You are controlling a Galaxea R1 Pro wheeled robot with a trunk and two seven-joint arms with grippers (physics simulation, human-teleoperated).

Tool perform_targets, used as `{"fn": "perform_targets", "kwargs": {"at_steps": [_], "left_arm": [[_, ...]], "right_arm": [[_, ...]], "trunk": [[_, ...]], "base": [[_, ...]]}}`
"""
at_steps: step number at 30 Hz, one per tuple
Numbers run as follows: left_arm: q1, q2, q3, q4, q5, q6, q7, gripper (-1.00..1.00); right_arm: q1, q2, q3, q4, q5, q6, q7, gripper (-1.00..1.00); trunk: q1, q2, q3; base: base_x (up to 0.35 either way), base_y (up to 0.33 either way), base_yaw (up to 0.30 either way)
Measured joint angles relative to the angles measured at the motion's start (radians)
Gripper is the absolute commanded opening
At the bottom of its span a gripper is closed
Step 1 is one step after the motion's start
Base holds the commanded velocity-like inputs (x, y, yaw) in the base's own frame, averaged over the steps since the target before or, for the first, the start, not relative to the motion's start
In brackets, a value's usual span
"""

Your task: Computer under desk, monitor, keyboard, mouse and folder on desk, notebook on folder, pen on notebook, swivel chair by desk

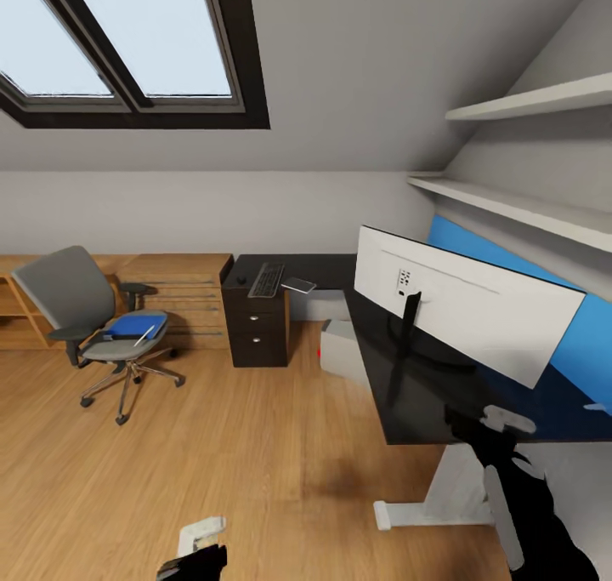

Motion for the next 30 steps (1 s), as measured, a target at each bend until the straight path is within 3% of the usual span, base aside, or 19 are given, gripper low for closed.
{"fn": "perform_targets", "kwargs": {"at_steps": [1,5,6,10,14,16,20,30], "left_arm": [[0.000,0.001,0.021,-0.100,-0.001,0.087,0.002,1.00],[-0.010,-0.002,0.096,-0.216,0.001,0.206,0.001,1.00],[-0.050,-0.008,0.124,-0.254,0.002,0.243,-0.001,1.00],[-0.094,-0.009,0.141,-0.290,0.004,0.280,-0.002,1.00],[-0.111,-0.008,0.163,-0.387,0.004,0.402,-0.002,1.00],[-0.113,-0.004,0.170,-0.368,0.003,0.420,0.000,1.00],[-0.114,-0.001,0.186,-0.251,-0.001,0.426,-0.006,1.00],[-0.115,-0.010,0.182,-0.232,-0.004,0.415,-0.001,1.00]], "right_arm": [[-0.045,0.000,-0.001,0.013,0.000,0.009,-0.004,1.00],[-0.114,-0.002,-0.003,0.092,-0.007,0.018,-0.003,1.00],[-0.135,-0.002,-0.006,0.140,-0.042,0.015,0.002,1.00],[-0.144,0.000,-0.004,0.163,-0.093,0.011,0.003,1.00],[-0.145,-0.001,-0.003,0.169,-0.113,0.009,0.003,1.00],[-0.145,-0.004,-0.003,0.153,-0.113,0.008,0.004,1.00],[-0.132,-0.007,-0.003,0.104,-0.115,0.009,0.006,1.00],[-0.119,-0.007,0.000,0.089,-0.112,0.008,0.007,1.00]], "trunk": [[-0.004,0.007,0.003],[-0.019,0.035,0.015],[-0.023,0.042,0.019],[-0.035,0.063,0.028],[-0.035,0.063,0.028],[-0.035,0.063,0.028],[-0.035,0.063,0.028],[-0.035,0.063,0.028]], "base": [[0.000,0.000,0.000],[0.000,0.000,0.000],[0.000,0.000,0.000],[0.000,0.000,0.000],[0.000,0.000,0.000],[0.000,0.000,0.000],[0.002,-0.018,0.000],[0.112,-0.237,-0.020]]}}
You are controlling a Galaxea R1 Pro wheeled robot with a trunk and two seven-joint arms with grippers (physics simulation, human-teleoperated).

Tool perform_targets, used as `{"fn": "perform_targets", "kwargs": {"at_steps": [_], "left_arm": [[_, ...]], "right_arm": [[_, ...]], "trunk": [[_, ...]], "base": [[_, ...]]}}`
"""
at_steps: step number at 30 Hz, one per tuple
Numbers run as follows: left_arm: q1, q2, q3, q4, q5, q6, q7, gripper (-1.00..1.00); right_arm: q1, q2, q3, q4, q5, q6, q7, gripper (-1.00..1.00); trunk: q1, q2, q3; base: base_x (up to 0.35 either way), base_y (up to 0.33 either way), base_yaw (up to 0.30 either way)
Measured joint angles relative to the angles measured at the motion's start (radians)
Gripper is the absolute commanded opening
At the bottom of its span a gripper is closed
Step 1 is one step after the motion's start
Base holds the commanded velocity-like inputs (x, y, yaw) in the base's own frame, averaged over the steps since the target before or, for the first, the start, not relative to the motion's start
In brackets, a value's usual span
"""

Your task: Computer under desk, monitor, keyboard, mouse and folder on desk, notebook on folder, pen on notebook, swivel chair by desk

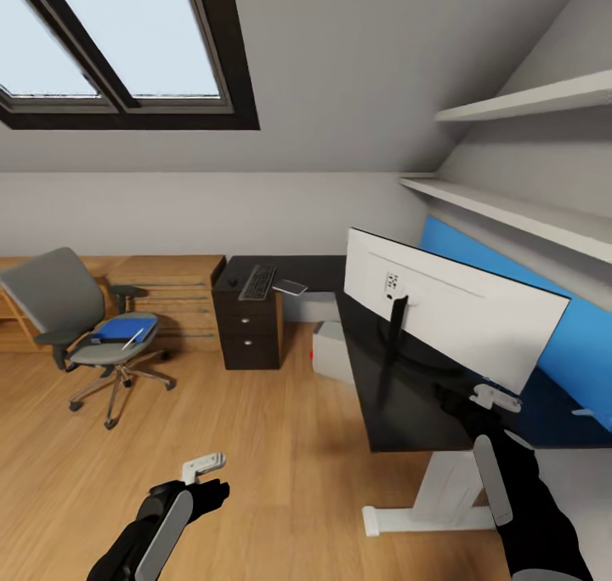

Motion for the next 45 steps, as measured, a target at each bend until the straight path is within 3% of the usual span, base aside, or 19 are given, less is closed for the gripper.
{"fn": "perform_targets", "kwargs": {"at_steps": [6,13,28,32,33,34,35,45], "left_arm": [[0.000,0.000,-0.002,0.011,-0.001,-0.019,0.000,1.00],[0.000,0.000,-0.009,0.093,-0.001,-0.140,-0.001,1.00],[0.000,0.000,-0.007,0.110,-0.002,-0.171,0.001,1.00],[0.000,0.000,-0.006,0.109,-0.002,-0.227,0.000,1.00],[0.000,0.000,-0.006,0.108,-0.002,-0.236,-0.001,1.00],[0.000,0.000,-0.006,0.109,-0.002,-0.252,-0.002,1.00],[0.000,0.000,-0.006,0.109,-0.002,-0.253,-0.002,1.00],[0.000,0.000,-0.006,0.110,-0.002,-0.253,0.001,1.00]], "right_arm": [[0.000,-0.001,0.004,0.011,0.002,-0.002,0.001,1.00],[0.000,-0.001,0.009,0.037,0.005,-0.020,0.002,1.00],[0.000,-0.001,0.013,0.044,0.011,-0.023,0.002,1.00],[0.000,-0.001,0.013,0.044,0.014,-0.024,0.002,1.00],[0.000,-0.001,0.013,0.044,0.020,-0.024,0.002,1.00],[0.000,-0.001,0.013,0.043,0.081,-0.024,0.001,1.00],[0.000,-0.001,0.013,0.042,0.089,-0.024,0.001,1.00],[0.000,0.001,0.013,0.040,0.100,-0.024,0.001,1.00]], "trunk": [[0.000,0.000,0.000],[0.000,0.000,-0.002],[0.000,0.000,-0.003],[0.000,0.000,-0.003],[0.000,0.000,-0.003],[0.000,-0.001,-0.003],[0.000,0.000,-0.003],[0.000,0.000,-0.003]], "base": [[0.147,-0.284,-0.175],[0.194,-0.265,-0.165],[0.039,-0.043,-0.008],[0.087,0.000,0.000],[0.280,-0.132,0.000],[0.245,-0.157,0.000],[0.202,-0.170,0.000],[0.081,-0.135,0.000]]}}
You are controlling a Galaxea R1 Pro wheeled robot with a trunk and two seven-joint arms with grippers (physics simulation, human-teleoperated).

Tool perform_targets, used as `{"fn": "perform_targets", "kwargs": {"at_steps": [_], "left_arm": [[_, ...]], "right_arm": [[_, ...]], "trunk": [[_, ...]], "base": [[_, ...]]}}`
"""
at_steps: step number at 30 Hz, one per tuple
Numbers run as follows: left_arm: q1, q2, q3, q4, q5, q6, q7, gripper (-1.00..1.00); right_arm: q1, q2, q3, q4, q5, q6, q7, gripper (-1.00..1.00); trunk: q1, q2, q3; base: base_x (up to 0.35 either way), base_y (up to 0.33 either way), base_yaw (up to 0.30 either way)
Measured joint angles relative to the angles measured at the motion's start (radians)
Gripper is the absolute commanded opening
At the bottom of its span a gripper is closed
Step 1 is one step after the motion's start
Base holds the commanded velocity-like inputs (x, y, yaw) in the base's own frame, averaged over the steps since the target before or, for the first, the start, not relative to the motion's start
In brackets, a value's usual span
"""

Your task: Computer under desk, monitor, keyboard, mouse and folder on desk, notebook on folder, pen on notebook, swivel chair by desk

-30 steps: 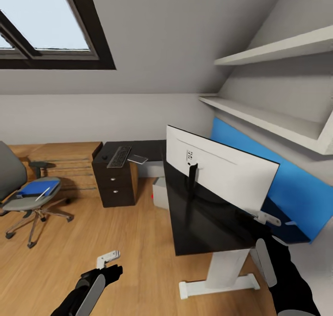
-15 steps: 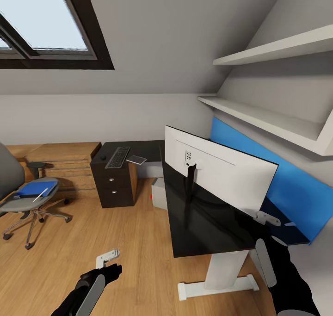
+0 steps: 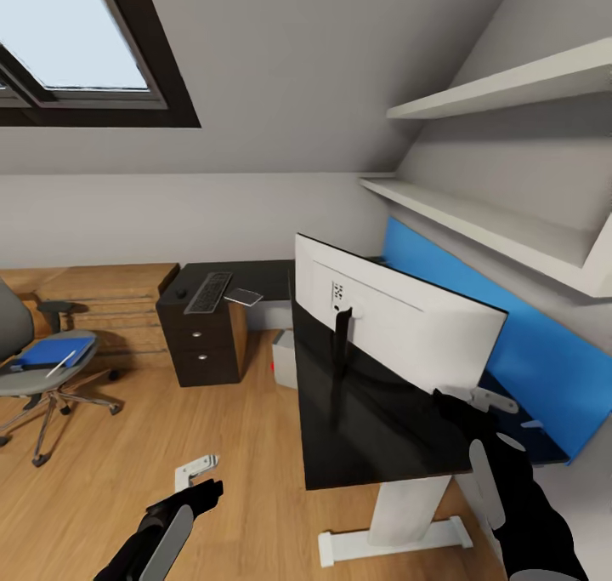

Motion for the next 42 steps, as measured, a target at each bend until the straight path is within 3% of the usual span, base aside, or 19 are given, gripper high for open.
{"fn": "perform_targets", "kwargs": {"at_steps": [17,42], "left_arm": [[0.000,0.001,0.000,0.000,0.000,0.000,-0.002,1.00],[0.000,0.000,-0.001,0.000,0.000,0.000,0.001,1.00]], "right_arm": [[0.000,0.000,0.001,0.004,0.001,0.000,-0.001,1.00],[0.000,0.000,0.001,0.004,0.005,0.000,0.000,1.00]], "trunk": [[0.000,0.000,0.000],[0.000,0.000,0.000]], "base": [[0.051,-0.042,0.000],[0.242,0.000,0.000]]}}
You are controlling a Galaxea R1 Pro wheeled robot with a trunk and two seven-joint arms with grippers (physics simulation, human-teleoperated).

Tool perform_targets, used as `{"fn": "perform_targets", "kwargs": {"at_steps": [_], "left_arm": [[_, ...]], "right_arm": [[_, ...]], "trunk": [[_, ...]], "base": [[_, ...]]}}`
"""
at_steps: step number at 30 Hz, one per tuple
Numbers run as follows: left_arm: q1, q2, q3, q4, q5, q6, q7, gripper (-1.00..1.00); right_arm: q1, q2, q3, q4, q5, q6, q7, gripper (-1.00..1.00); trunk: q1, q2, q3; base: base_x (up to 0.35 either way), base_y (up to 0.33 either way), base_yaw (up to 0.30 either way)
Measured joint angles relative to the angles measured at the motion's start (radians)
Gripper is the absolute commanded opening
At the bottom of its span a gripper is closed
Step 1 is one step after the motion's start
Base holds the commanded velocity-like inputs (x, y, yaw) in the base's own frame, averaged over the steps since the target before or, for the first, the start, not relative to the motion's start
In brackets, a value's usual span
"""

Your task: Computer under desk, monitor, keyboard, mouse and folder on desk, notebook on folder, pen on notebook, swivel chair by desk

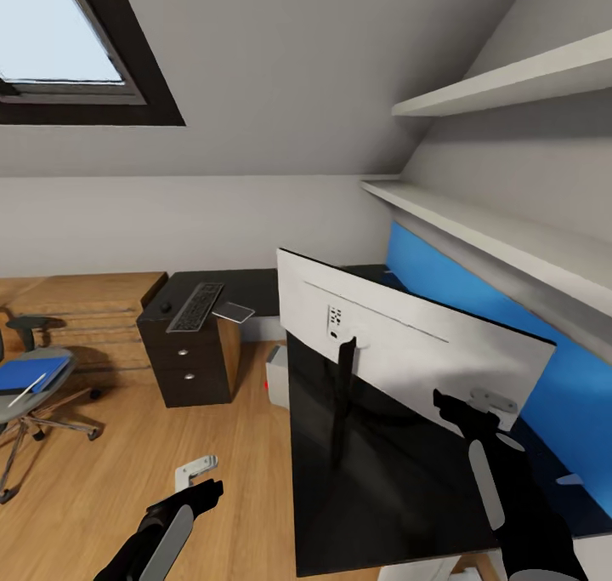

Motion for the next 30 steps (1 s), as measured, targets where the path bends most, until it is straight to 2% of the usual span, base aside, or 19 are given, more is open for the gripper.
{"fn": "perform_targets", "kwargs": {"at_steps": [4,13,19,25,30], "left_arm": [[0.000,0.001,0.001,-0.002,0.000,-0.001,-0.001,1.00],[0.000,0.001,0.001,-0.005,0.000,-0.001,-0.003,1.00],[0.000,0.001,0.001,-0.005,0.000,-0.001,-0.003,1.00],[0.000,0.001,0.001,-0.006,0.000,-0.002,-0.004,1.00],[0.000,0.000,0.001,-0.006,0.000,-0.002,-0.003,1.00]], "right_arm": [[0.000,0.000,-0.001,-0.001,0.000,0.000,-0.001,1.00],[0.000,-0.001,0.001,0.006,0.001,-0.008,-0.001,1.00],[0.000,-0.001,0.002,0.048,0.020,-0.069,-0.002,1.00],[0.000,0.001,0.009,0.079,0.070,-0.148,-0.003,1.00],[-0.002,-0.001,0.046,0.202,0.095,-0.278,-0.006,1.00]], "trunk": [[0.000,0.000,0.000],[0.000,0.000,0.000],[0.000,0.000,0.000],[0.000,0.000,0.000],[0.000,0.000,0.000]], "base": [[0.277,0.000,0.000],[0.020,0.000,0.000],[0.002,0.000,0.000],[0.000,0.000,0.000],[0.000,0.000,0.000]]}}
